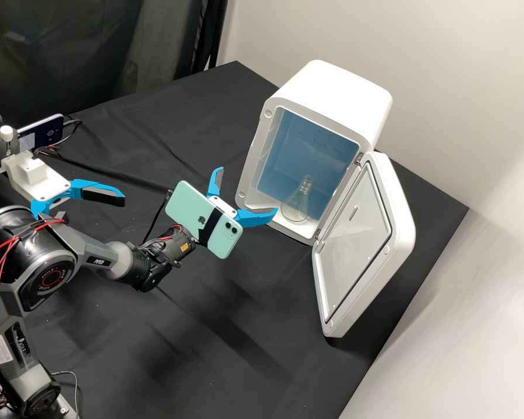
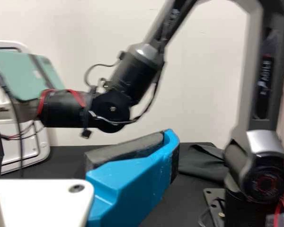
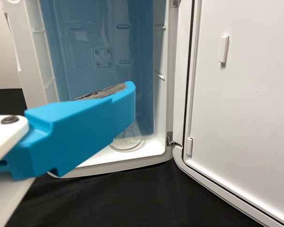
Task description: Take the flask out of the incubator
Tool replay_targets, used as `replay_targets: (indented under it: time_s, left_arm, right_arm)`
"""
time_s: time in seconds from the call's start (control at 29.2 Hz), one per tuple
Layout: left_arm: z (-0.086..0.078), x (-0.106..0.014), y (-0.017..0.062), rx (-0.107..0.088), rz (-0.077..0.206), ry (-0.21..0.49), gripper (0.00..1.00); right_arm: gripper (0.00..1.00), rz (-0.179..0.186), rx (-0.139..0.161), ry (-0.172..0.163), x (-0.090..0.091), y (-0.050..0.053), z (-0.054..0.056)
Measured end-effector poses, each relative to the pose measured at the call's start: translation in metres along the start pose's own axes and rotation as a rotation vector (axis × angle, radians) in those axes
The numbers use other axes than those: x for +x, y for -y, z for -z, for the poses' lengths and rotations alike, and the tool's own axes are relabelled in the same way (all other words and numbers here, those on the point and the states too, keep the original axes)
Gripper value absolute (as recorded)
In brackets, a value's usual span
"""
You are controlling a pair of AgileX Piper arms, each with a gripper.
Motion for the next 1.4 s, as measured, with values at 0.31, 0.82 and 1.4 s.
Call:
replay_targets:
  time_s: [0.31,0.82,1.4]
  left_arm:
    - [0.0012,0.0006,0.0034,-0.034,0.022,0.035,1.0]
    - [-0.0005,0.0005,0.0039,-0.022,0.027,0.054,1.0]
    - [-0.0001,0.0004,0.0038,-0.02,0.028,0.055,1.0]
  right_arm:
    - [1.0,0.0,0.0,0.0,0.0,0.0,0.0]
    - [1.0,0.0,0.0,0.0,0.0,0.0,0.0]
    - [1.0,0.0,0.0,0.0,0.0,0.0,0.0]
